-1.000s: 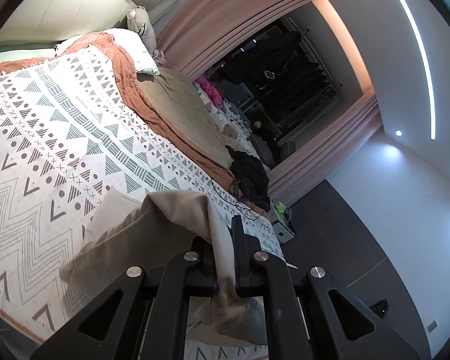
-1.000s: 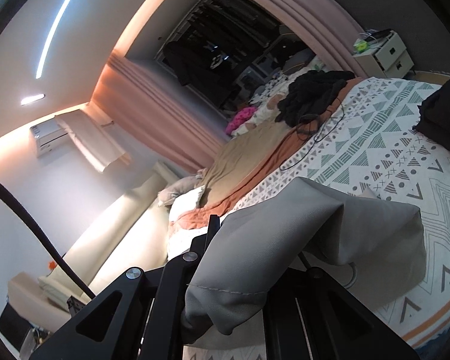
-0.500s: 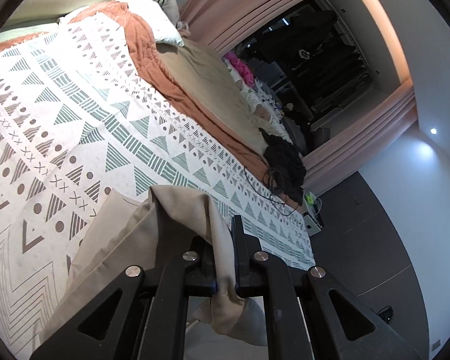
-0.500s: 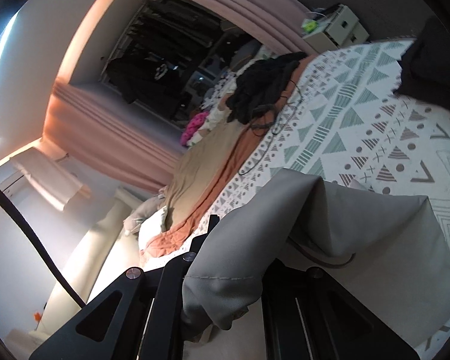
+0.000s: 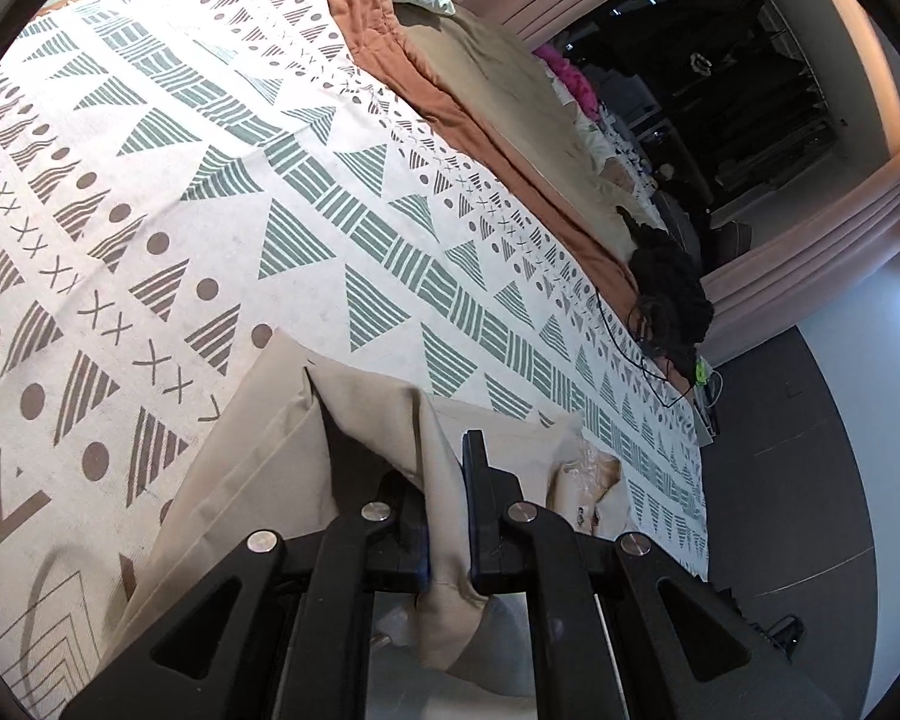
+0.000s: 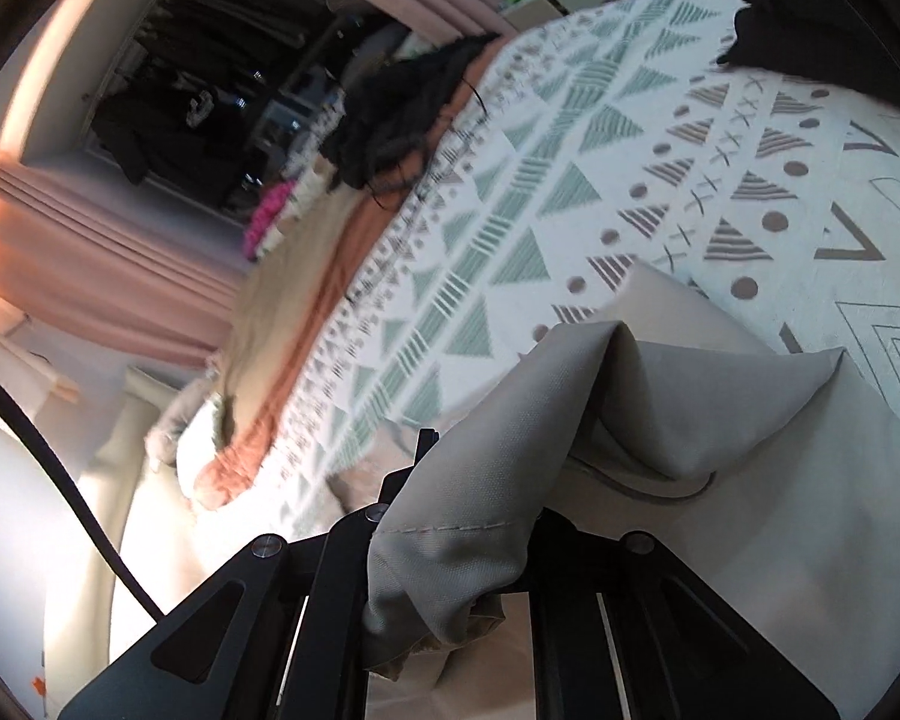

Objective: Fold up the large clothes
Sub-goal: 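Lift the hem with both grippers and fold it over toward the collar, then lay the hem down near the collar and open both grippers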

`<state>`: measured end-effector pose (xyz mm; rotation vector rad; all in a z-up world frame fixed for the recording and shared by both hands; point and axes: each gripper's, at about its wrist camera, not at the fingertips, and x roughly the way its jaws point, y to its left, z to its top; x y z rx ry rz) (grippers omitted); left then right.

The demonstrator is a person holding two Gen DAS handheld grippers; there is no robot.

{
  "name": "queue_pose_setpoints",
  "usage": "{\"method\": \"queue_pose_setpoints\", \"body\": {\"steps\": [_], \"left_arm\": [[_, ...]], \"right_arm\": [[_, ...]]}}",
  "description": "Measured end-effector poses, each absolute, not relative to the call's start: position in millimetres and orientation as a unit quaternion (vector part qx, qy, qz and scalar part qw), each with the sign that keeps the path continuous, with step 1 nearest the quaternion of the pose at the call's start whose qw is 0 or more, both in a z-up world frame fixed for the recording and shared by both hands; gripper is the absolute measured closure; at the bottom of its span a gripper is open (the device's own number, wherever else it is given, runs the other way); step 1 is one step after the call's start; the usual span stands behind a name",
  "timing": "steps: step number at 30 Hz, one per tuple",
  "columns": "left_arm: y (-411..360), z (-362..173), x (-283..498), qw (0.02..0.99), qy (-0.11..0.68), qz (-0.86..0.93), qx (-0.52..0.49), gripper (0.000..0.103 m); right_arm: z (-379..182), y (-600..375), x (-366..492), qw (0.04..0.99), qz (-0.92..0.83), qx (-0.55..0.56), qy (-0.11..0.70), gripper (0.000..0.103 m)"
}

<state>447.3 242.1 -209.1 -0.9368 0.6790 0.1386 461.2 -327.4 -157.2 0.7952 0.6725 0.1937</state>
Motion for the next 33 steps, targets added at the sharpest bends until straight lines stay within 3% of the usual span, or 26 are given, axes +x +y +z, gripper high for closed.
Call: {"method": "queue_pose_setpoints", "body": {"steps": [4,6,8,10,11,12,14,30,33], "left_arm": [[246,-225,462,0.825,0.338,0.075,-0.446,0.093],[246,-231,468,0.82,0.35,0.085,-0.446,0.092],[245,-236,472,0.816,0.357,0.09,-0.445,0.088],[242,-238,475,0.817,0.355,0.085,-0.447,0.073],[240,-238,476,0.819,0.351,0.079,-0.448,0.052],[237,-236,478,0.821,0.346,0.07,-0.448,0.025],[233,-230,478,0.829,0.333,0.063,-0.444,0.011],[233,-182,417,0.861,0.326,0.098,-0.377,0.011],[240,-180,394,0.864,0.322,0.109,-0.372,0.011]], "right_arm": [[-152,-322,470,0.87,0.071,0.365,0.325,0.089],[-150,-318,474,0.871,0.072,0.363,0.323,0.069],[-149,-315,474,0.872,0.078,0.362,0.319,0.008],[-148,-314,474,0.877,0.084,0.357,0.31,0.006],[-146,-311,472,0.88,0.085,0.352,0.309,0.006],[-145,-310,471,0.881,0.086,0.347,0.309,0.006],[-146,-308,468,0.884,0.089,0.337,0.312,0.006],[-135,-226,467,0.906,0.155,0.198,0.341,0.006],[-137,-203,466,0.907,0.168,0.163,0.351,0.012]]}}
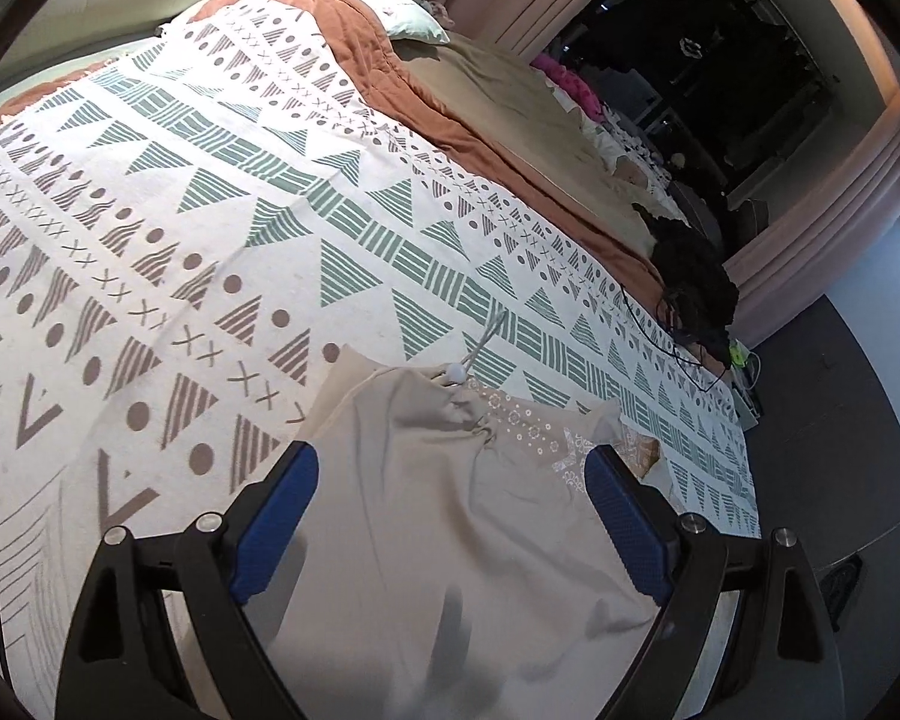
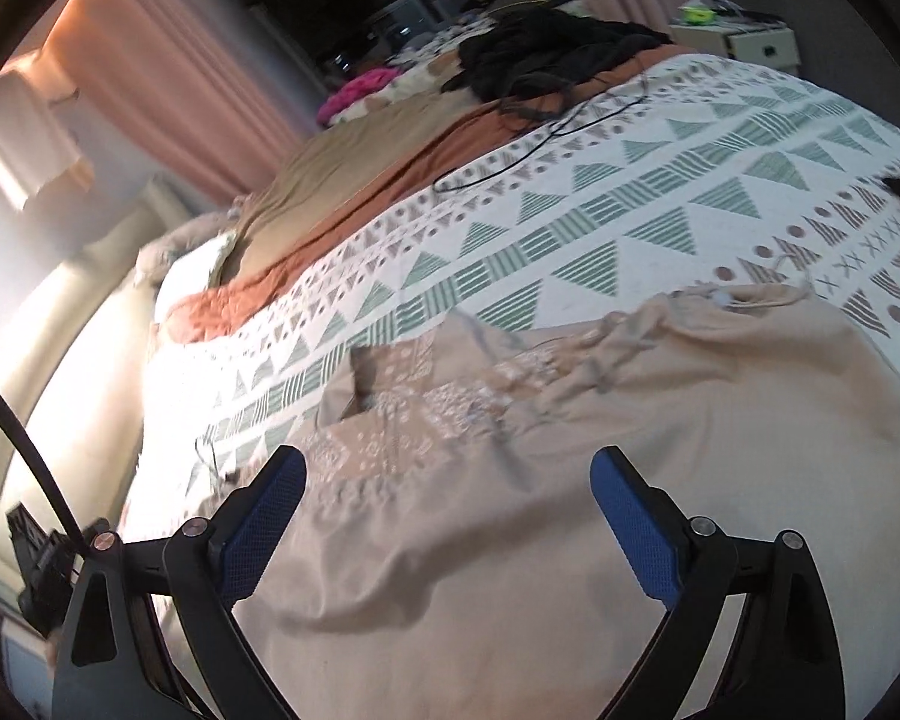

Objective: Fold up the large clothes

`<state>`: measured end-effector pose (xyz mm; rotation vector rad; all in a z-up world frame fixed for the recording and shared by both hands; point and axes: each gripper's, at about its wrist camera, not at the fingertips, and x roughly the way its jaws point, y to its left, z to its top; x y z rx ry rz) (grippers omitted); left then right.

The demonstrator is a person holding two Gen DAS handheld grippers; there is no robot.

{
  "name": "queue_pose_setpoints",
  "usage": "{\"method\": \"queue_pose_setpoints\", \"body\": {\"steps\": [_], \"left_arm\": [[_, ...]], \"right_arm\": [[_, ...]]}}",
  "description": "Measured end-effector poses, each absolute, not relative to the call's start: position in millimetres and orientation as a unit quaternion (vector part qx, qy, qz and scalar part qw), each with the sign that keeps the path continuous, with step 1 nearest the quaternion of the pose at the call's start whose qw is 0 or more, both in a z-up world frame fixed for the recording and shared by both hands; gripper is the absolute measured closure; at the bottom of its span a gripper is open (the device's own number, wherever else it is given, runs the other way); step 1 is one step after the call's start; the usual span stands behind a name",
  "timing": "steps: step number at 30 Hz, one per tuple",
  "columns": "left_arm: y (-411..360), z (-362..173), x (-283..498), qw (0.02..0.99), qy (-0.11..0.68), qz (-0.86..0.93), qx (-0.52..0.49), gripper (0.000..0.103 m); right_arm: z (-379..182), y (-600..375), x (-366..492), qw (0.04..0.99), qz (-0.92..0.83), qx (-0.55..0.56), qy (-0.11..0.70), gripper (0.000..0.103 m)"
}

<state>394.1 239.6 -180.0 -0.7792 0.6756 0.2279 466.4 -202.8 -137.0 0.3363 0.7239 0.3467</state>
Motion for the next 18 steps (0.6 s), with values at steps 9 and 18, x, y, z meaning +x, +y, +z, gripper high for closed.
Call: {"method": "queue_pose_setpoints", "body": {"steps": [9,18], "left_arm": [[254,-206,332,0.85,0.335,0.126,-0.386,0.027],[249,-246,289,0.826,0.356,0.124,-0.42,0.033]], "right_arm": [[-161,-128,471,0.892,0.181,0.054,0.412,0.032],[-195,-82,487,0.872,0.153,-0.029,0.464,0.036]]}}
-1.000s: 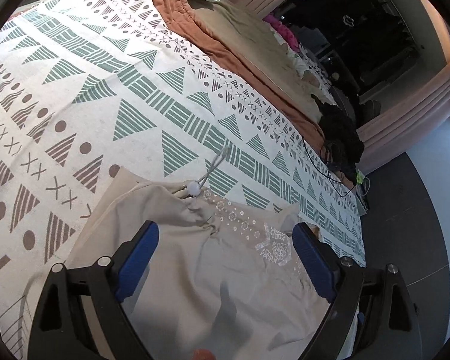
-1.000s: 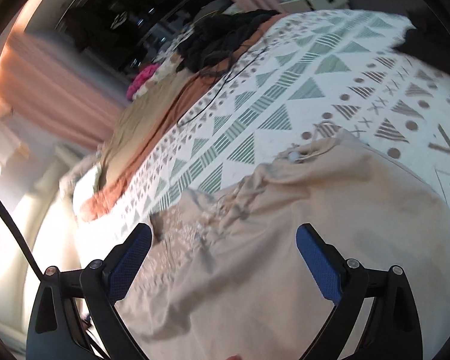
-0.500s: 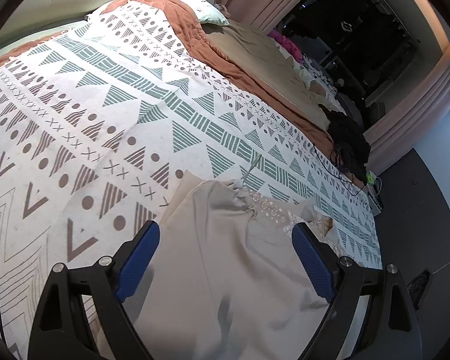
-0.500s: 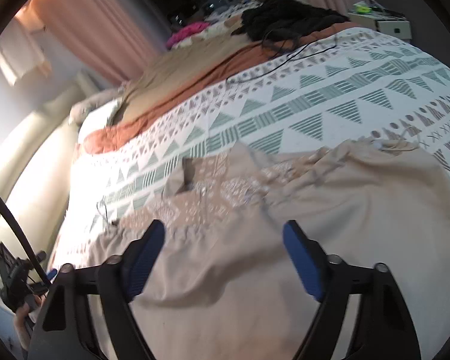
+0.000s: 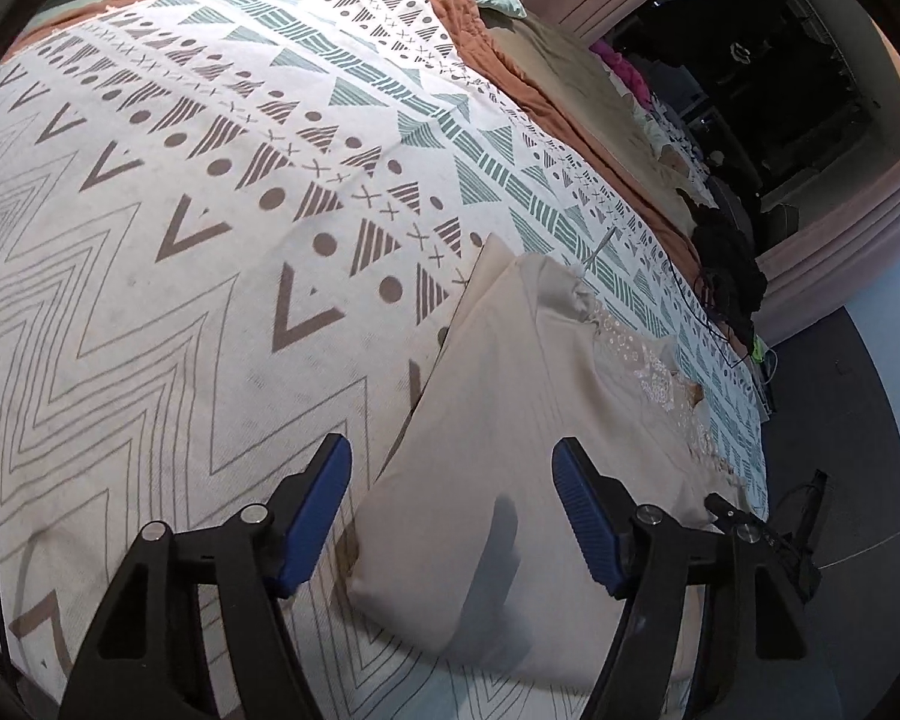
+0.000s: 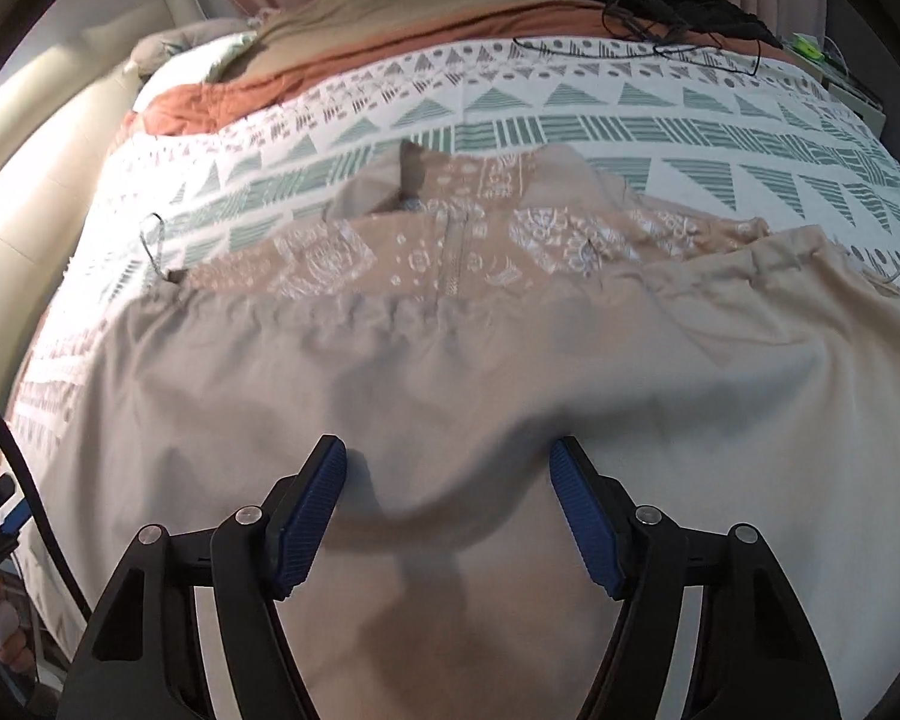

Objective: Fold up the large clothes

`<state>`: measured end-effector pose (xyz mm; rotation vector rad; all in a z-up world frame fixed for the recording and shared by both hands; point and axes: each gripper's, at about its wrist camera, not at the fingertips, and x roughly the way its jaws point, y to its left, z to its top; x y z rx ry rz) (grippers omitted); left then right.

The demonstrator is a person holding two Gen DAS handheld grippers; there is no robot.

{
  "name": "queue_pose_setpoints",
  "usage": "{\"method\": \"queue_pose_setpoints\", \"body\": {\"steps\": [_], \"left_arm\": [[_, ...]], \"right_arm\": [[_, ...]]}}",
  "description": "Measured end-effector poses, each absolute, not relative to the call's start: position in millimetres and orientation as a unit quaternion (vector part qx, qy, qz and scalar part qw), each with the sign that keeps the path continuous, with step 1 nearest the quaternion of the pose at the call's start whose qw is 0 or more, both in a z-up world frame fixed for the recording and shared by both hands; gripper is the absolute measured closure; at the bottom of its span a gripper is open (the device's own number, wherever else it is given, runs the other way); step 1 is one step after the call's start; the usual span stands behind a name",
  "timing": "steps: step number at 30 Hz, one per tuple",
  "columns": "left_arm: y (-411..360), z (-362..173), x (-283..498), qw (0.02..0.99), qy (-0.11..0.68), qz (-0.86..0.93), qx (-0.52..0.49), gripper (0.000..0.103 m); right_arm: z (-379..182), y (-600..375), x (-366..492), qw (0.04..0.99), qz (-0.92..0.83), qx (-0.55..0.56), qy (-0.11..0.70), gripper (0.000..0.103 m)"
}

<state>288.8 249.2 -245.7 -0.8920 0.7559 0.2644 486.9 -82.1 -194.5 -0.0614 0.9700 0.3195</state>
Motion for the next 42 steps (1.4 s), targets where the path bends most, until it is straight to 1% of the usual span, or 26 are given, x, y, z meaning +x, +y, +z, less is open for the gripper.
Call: {"method": "queue_pose_setpoints", "body": {"steps": [2,4,7,8,9,12,14,16,18,19,20,24,26,29,32,36,42], "left_arm": [[246,-251,279,0.821,0.353,0.127,-0.431,0.033],[242,-256,272,0.819,0.353,0.13,-0.434,0.033],[238,-265,269,0.813,0.36,0.131,-0.437,0.034],[237,-268,269,0.812,0.364,0.131,-0.437,0.037],[237,-271,270,0.811,0.368,0.13,-0.436,0.043],[234,-277,274,0.808,0.375,0.125,-0.437,0.047],[232,-278,277,0.808,0.376,0.121,-0.437,0.05],[231,-279,279,0.807,0.38,0.12,-0.436,0.051],[231,-280,281,0.807,0.381,0.121,-0.434,0.051],[231,-280,281,0.807,0.381,0.121,-0.435,0.051],[231,-280,281,0.807,0.381,0.121,-0.435,0.051],[230,-278,281,0.806,0.382,0.128,-0.433,0.051],[233,-277,279,0.806,0.381,0.136,-0.432,0.051],[236,-275,274,0.806,0.375,0.146,-0.434,0.051],[239,-274,271,0.806,0.369,0.149,-0.438,0.051],[238,-274,270,0.804,0.366,0.145,-0.445,0.051],[237,-284,263,0.782,0.368,0.128,-0.486,0.051]], "right_arm": [[-203,-79,497,0.866,0.146,-0.028,0.477,0.05],[-213,-79,506,0.863,0.138,-0.028,0.484,0.058],[-216,-76,522,0.863,0.137,-0.023,0.487,0.061],[-218,-74,528,0.862,0.137,-0.024,0.488,0.061],[-220,-72,533,0.862,0.136,-0.026,0.488,0.061],[-222,-66,542,0.863,0.133,-0.041,0.486,0.062],[-222,-63,542,0.864,0.132,-0.045,0.484,0.069],[-222,-59,546,0.864,0.134,-0.05,0.483,0.075],[-224,-52,552,0.864,0.133,-0.06,0.482,0.077],[-224,-51,555,0.864,0.134,-0.062,0.481,0.081],[-224,-49,559,0.863,0.138,-0.064,0.481,0.087],[-229,-38,577,0.863,0.137,-0.081,0.479,0.092],[-230,-32,585,0.865,0.134,-0.088,0.476,0.097],[-233,-27,593,0.867,0.133,-0.098,0.469,0.099],[-230,-32,601,0.87,0.141,-0.083,0.465,0.101],[-224,-39,602,0.882,0.141,-0.057,0.447,0.102],[-229,-42,602,0.88,0.142,-0.055,0.451,0.102]]}}
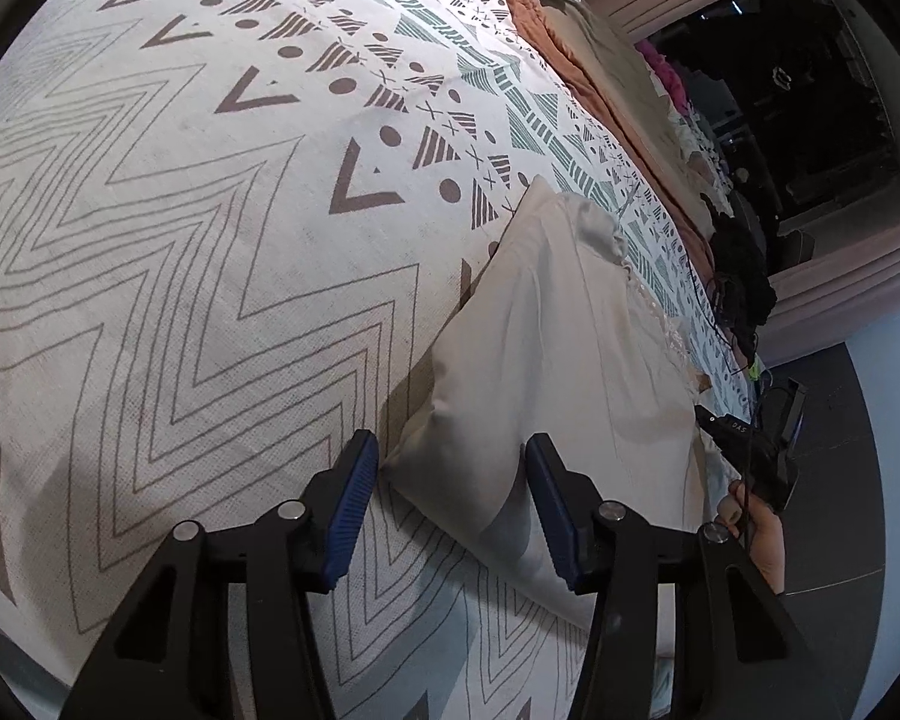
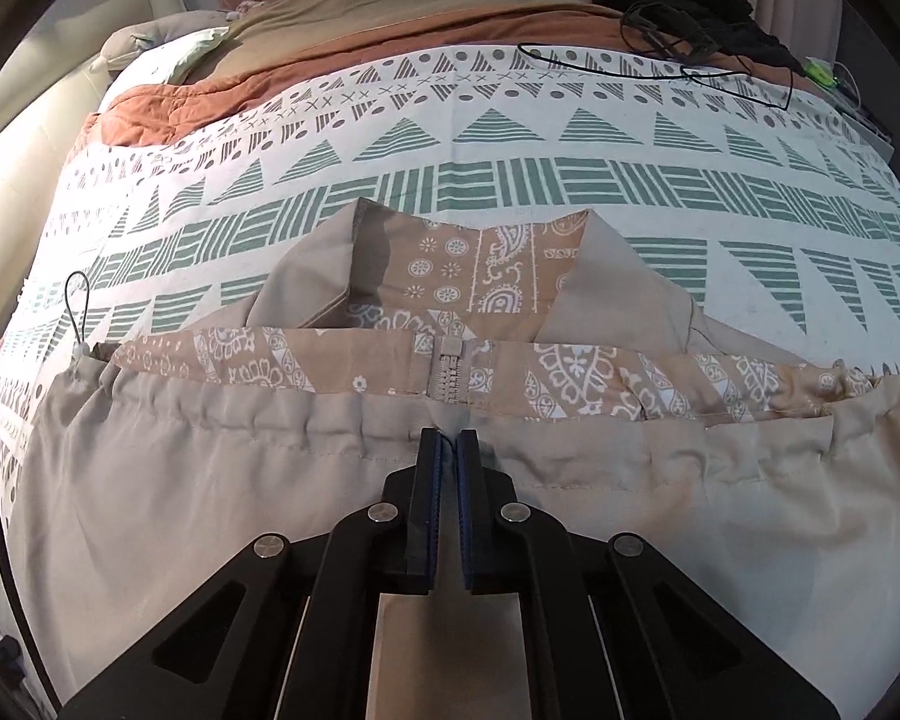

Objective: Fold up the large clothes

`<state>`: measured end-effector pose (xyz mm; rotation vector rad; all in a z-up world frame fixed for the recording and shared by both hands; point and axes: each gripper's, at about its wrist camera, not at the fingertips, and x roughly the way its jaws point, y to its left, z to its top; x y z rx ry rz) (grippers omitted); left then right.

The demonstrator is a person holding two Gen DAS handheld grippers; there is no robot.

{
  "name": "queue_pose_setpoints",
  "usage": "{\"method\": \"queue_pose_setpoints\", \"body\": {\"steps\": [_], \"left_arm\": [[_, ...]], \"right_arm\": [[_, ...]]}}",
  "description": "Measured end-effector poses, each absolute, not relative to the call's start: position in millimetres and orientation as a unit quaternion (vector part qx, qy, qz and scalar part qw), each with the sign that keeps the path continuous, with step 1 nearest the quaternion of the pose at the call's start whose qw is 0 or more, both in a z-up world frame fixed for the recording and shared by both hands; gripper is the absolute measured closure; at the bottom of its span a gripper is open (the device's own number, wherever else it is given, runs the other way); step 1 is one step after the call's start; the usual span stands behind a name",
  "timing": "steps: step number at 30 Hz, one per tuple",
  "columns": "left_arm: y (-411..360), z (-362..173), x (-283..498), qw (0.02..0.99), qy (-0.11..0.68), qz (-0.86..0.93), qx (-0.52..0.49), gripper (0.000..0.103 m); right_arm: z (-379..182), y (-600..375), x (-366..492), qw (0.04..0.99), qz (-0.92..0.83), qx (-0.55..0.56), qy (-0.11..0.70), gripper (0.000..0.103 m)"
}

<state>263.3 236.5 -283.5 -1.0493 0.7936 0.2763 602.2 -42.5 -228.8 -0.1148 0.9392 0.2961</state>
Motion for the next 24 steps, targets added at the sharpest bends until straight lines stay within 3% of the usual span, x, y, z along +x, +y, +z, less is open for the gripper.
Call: {"method": "queue_pose_setpoints", "body": {"steps": [12,16,18,19,20,24], "left_arm": [[230,-305,265,0.728,0.346,0.112,-0.581,0.051],[233,-311,277,0.717,0.339,0.118,-0.598,0.051],[233,-311,282,0.72,0.332,0.118,-0.597,0.051],[232,-312,284,0.721,0.33,0.118,-0.597,0.051],[232,-311,284,0.723,0.326,0.119,-0.598,0.051],[226,-309,280,0.721,0.324,0.119,-0.6,0.051]], "right_arm": [[-210,-51,580,0.873,0.152,-0.022,0.464,0.099],[-203,-55,569,0.877,0.161,-0.013,0.452,0.093],[-201,-56,564,0.879,0.168,-0.009,0.446,0.057],[-201,-56,561,0.879,0.171,-0.006,0.445,0.004],[-200,-57,559,0.88,0.175,-0.002,0.442,0.0],[-197,-66,550,0.879,0.176,0.011,0.442,0.0]]}}
